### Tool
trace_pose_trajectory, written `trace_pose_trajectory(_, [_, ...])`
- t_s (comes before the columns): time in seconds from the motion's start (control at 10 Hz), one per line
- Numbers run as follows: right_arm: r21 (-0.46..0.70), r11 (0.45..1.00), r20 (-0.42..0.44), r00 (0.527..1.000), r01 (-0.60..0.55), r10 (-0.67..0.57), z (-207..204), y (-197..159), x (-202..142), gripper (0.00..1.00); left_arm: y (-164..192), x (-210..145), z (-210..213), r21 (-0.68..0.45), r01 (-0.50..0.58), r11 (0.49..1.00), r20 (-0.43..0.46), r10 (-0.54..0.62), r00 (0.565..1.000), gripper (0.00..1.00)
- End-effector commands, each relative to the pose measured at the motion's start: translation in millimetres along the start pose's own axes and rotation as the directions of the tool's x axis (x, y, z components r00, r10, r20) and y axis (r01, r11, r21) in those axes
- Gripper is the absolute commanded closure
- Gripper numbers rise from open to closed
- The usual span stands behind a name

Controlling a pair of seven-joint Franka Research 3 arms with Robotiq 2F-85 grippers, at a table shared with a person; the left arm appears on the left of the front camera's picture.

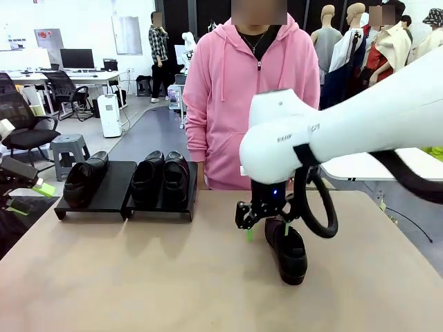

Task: Organize the shoes by placing them on the stand.
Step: Pick up one Shoe and place it in the middle of the table.

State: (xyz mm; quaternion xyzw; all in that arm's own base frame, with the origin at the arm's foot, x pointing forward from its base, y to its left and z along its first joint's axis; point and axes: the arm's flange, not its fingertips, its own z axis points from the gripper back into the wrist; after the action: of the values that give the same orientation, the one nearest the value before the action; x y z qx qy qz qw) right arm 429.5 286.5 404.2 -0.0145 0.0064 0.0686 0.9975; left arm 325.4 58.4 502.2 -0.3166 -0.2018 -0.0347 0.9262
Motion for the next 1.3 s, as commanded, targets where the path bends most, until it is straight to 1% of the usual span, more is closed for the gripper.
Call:
trace_pose_trajectory(0.0, [-0.009,0.993,0.052,0.992,0.116,-0.115,-40,2,15,0.0,2,-2,2,0.003,0.015,1.0,-0.006,-0.015,1.0,0.0])
trace_pose_trajectory(0.1, [-0.037,0.991,0.024,0.992,0.127,-0.126,-55,0,20,0.0,2,-2,2,0.003,0.015,1.0,-0.006,-0.015,1.0,0.0])
trace_pose_trajectory(0.2, [-0.028,0.992,0.013,0.992,0.122,-0.122,-63,-2,22,0.0,2,-2,2,0.003,0.015,1.0,-0.006,-0.015,1.0,0.0])
trace_pose_trajectory(0.3, [-0.019,0.992,0.031,0.991,0.127,-0.127,-64,-5,22,0.0,2,-2,2,0.003,0.015,1.0,-0.006,-0.015,1.0,0.0])
trace_pose_trajectory(0.6, [0.024,0.995,0.029,0.994,0.1,-0.101,-57,-10,19,0.0,2,-2,2,0.003,0.015,1.0,-0.006,-0.015,1.0,0.0])
trace_pose_trajectory(0.8, [0.009,0.993,0.039,0.992,0.121,-0.122,-59,-12,21,0.0,2,-2,2,0.003,0.015,1.0,-0.006,-0.015,1.0,0.0])
trace_pose_trajectory(0.9, [-0.023,0.989,0.068,0.987,0.144,-0.142,-60,-16,23,0.0,2,-2,2,0.003,0.015,1.0,-0.006,-0.015,1.0,0.0])
trace_pose_trajectory(1.1, [-0.063,0.983,0.094,0.982,0.171,-0.165,-64,-23,28,0.0,2,-2,2,0.003,0.015,1.0,-0.006,-0.015,1.0,0.0])
trace_pose_trajectory(1.2, [-0.065,0.985,0.088,0.984,0.162,-0.156,-68,-23,32,0.0,2,-2,2,0.003,0.015,1.0,-0.006,-0.015,1.0,0.0])
